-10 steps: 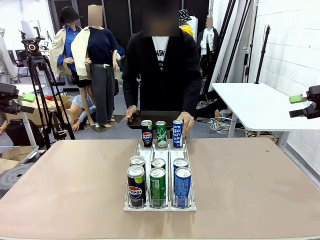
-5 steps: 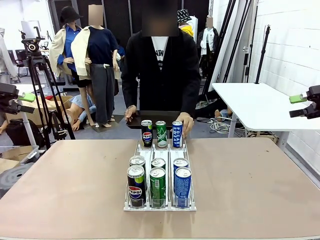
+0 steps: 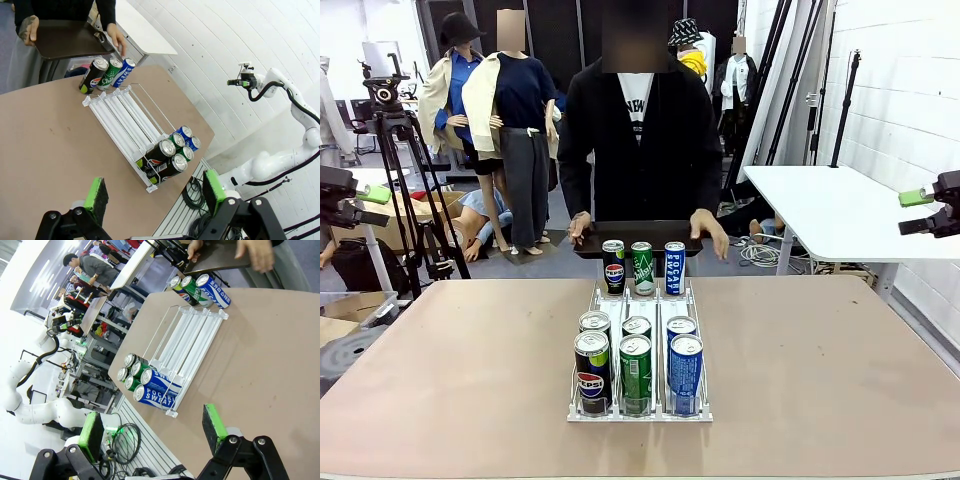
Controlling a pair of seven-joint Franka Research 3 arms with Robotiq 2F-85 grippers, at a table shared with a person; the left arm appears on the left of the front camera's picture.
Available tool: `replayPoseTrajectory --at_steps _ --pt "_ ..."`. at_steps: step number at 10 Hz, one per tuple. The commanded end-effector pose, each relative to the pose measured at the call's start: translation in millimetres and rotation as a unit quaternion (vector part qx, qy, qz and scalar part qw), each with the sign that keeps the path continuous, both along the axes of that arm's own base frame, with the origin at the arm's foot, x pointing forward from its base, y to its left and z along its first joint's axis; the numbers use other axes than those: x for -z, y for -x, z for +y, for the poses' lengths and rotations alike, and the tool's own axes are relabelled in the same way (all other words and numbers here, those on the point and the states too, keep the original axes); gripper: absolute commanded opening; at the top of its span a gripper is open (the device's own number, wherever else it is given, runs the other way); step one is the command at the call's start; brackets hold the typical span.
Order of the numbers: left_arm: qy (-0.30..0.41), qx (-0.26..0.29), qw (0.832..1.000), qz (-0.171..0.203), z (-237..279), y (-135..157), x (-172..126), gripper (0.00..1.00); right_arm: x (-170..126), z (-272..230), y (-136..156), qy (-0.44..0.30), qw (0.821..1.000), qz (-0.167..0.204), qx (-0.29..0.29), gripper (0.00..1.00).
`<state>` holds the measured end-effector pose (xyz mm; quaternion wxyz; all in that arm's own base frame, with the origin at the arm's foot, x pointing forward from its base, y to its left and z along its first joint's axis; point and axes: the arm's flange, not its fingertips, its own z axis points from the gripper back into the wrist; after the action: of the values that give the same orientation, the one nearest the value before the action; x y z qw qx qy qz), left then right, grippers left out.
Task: Retrieve and hand over the desired beverage to the person.
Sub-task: Pick up a can of the same type that the person held from the Automatic Can Dispenser.
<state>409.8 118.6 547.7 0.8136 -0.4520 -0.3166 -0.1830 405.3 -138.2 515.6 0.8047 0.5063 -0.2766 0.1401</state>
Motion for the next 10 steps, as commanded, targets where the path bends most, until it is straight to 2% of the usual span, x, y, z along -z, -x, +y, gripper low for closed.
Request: replayPoseTrajectory --at_steps 1,5,6,9,10 --pt "0.008 0.000 1.000 0.000 0 1 -1 1.00 0 0 -1 0.002 1.000 0.001 0.000 1.00" --pt "0.008 0.000 1.000 0.000 0 1 -1 1.00 -11 13 -4 -0.015 1.000 -0.003 -0.018 1.00" --pt "0.008 0.000 1.000 0.000 0 1 -1 1.00 -17 26 -8 -0.011 0.999 0.009 -0.030 1.00" --pt "0.008 0.000 1.000 0.000 0 1 -1 1.00 -31 85 -22 0.049 0.996 0.042 -0.059 1.00" --pt "0.008 0.000 1.000 0.000 0 1 -1 1.00 -35 104 -28 0.076 0.994 0.053 -0.051 1.00"
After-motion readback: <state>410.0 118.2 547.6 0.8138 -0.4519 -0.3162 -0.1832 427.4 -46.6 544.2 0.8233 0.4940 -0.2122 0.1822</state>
